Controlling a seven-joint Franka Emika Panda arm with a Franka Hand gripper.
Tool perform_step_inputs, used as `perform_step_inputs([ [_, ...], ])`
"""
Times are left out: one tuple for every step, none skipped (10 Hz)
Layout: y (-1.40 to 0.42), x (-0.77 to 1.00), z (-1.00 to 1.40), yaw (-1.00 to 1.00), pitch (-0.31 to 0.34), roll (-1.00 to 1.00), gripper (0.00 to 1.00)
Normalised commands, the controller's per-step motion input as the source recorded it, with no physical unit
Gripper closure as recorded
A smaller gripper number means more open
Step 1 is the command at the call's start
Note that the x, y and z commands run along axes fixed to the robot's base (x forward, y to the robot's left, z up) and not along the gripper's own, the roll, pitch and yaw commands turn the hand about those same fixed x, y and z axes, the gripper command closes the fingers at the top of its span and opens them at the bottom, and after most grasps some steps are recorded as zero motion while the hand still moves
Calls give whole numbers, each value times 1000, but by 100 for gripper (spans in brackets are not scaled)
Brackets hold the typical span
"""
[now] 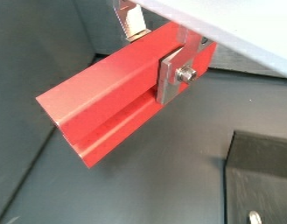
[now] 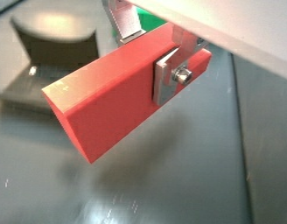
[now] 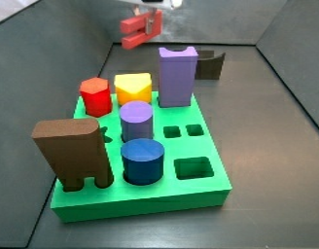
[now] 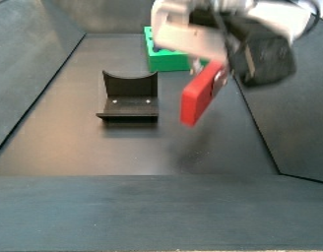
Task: Pick up the double-square object. Move up. Rotate the double-square object. Place the double-square object on the fixture. Regrasp the double-square object. Move to above the board. Insert the double-square object.
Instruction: Rotate the double-square object.
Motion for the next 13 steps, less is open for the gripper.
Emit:
perform_step_inputs([
  [-156, -91, 405, 16, 7, 108, 100],
  [-79, -55, 250, 15, 45, 80, 100],
  [0, 0, 0, -1000, 0, 0, 100],
  [12, 21, -55, -1000, -1, -1, 100],
  [28, 28, -37, -1000, -3, -5, 100],
  [27, 29, -32, -1000, -3, -5, 100],
  [26, 30, -31, -1000, -3, -6, 100],
  [25, 31, -28, -1000, -3, -6, 100],
  [25, 31, -26, -1000, -4, -6, 100],
  [24, 31, -25, -1000, -4, -6, 100],
  [24, 31, -25, -1000, -4, -7, 100],
  [23, 31, -25, -1000, -4, -7, 100],
  [23, 31, -25, -1000, -4, -7, 100],
])
